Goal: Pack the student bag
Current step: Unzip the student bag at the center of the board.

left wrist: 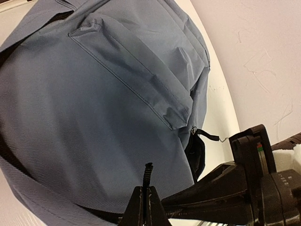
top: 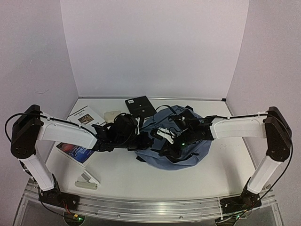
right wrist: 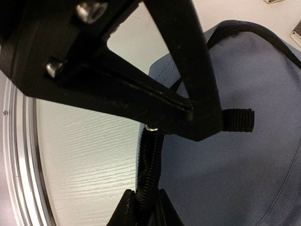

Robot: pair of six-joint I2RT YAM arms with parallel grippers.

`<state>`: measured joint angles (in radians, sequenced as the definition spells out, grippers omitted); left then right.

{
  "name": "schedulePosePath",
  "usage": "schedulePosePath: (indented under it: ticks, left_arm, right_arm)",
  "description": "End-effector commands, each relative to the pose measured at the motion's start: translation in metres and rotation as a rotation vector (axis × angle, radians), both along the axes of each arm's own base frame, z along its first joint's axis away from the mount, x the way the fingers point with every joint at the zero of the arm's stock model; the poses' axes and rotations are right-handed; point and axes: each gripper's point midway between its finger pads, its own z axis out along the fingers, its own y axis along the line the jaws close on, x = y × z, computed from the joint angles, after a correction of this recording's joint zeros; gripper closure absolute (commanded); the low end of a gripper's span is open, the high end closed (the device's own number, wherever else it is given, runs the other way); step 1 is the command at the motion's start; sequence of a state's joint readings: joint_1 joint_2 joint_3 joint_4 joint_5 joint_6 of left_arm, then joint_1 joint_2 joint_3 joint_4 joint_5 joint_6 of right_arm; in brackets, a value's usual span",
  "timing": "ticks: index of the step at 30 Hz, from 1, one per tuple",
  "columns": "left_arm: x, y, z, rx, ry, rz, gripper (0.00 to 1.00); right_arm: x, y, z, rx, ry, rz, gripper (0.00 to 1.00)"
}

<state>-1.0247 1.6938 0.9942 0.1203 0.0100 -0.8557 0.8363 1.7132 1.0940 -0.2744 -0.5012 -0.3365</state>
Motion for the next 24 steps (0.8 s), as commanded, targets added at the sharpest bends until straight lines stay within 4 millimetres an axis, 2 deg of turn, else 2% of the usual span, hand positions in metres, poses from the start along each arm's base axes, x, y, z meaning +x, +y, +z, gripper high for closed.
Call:
schedulePosePath:
  ticks: [1,6,9,13,16,17,18,21,22,24]
  left_arm:
    - [0.020,0.020,0.028,-0.040,-0.045,0.108,1.00]
    - [0.031,0.045,0.016,0.001,-0.035,0.166,1.00]
    - [0.032,0.052,0.013,0.028,-0.042,0.173,1.00]
    - [0.031,0.055,0.011,0.048,-0.045,0.166,1.00]
    - [0.026,0.045,0.014,0.012,-0.042,0.111,1.00]
    - [0.024,0.039,0.015,-0.003,-0.047,0.085,1.00]
    - [0.021,0.031,0.017,-0.021,-0.048,0.052,1.00]
    - [0.013,0.008,0.022,-0.068,-0.043,-0.036,1.00]
    - [0.012,0.000,0.025,-0.083,-0.044,-0.057,1.00]
    - [0.010,-0.011,0.027,-0.099,-0.039,-0.090,1.00]
  right_arm:
    - [-0.002,-0.017,0.018,0.000,-0.088,-0.006,1.00]
    - [-0.023,-0.053,0.010,-0.091,-0.109,0.058,1.00]
    - [-0.029,-0.078,0.002,-0.139,-0.104,0.071,1.00]
    - [-0.021,-0.122,-0.003,-0.197,-0.127,0.056,1.00]
    - [-0.003,-0.152,-0.007,-0.273,-0.183,0.036,1.00]
    - [0.001,-0.157,-0.007,-0.292,-0.197,0.034,0.96]
    - [0.003,-0.155,-0.002,-0.289,-0.197,0.035,0.82]
    - [0.001,-0.130,0.027,-0.169,-0.105,0.016,0.33]
    - [0.003,-0.119,0.040,-0.118,-0.077,0.001,0.27]
    - [0.005,-0.100,0.059,-0.044,-0.030,-0.015,0.24]
